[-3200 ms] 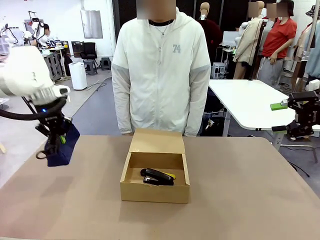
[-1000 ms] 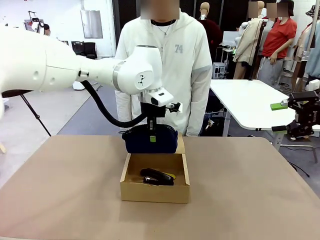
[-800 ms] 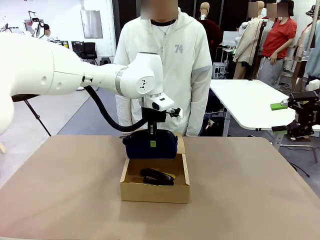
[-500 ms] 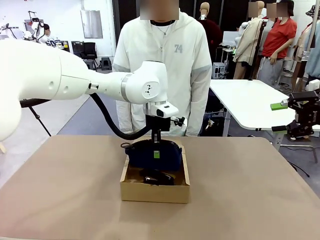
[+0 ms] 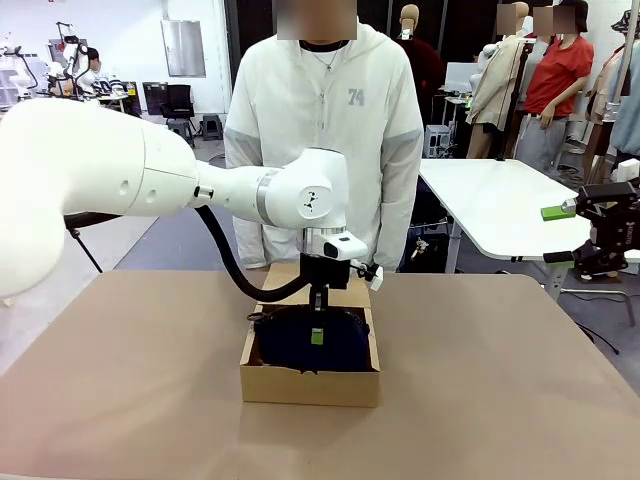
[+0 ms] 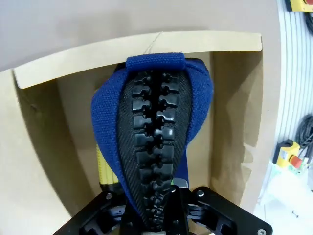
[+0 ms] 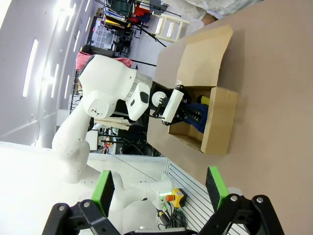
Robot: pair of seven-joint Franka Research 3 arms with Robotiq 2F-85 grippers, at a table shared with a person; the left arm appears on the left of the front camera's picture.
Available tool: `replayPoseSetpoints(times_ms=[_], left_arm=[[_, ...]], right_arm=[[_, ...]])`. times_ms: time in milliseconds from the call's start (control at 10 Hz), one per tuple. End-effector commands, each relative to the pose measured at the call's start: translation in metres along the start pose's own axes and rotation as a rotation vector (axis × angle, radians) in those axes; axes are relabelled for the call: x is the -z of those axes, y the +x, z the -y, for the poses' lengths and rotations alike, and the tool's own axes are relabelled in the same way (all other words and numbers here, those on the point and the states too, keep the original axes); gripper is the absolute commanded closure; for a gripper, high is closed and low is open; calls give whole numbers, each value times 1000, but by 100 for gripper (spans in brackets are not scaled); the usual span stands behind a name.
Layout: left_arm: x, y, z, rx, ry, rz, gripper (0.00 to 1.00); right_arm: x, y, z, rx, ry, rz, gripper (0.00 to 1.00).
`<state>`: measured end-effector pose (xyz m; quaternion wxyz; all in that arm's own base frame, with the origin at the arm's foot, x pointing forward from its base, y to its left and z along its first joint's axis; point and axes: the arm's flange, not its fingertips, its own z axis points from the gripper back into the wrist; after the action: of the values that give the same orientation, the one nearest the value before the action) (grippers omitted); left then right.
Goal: Pack the items into the box.
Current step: Pick up the item indicated by the person and place it inside the Mailer Box.
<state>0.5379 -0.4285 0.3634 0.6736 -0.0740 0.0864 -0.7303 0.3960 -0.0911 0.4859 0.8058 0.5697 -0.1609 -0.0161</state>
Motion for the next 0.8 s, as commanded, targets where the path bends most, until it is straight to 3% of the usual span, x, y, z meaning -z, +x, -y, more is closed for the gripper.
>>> replayPoseSetpoints(times_ms=[0, 200, 300, 400, 500, 700], left_arm=[[5, 4, 1, -17, -29, -46, 100], [7, 5, 0, -22, -34, -46, 100], [8, 5, 0, -21, -39, -48, 72], [8, 5, -1, -22, -48, -52, 16], [7, 4, -2, -26, -50, -47, 0], [0, -2, -4, -39, -43, -19, 0]], right_arm=[[-3, 1, -2, -11, -1, -9, 0], [-3, 1, -2, -11, -1, -9, 0], [-3, 1, -2, -11, -1, -9, 0], [-3, 1, -2, -11, -1, -9, 0], [-3, 1, -2, -11, -1, -9, 0], [-3, 1, -2, -11, -1, -9, 0]])
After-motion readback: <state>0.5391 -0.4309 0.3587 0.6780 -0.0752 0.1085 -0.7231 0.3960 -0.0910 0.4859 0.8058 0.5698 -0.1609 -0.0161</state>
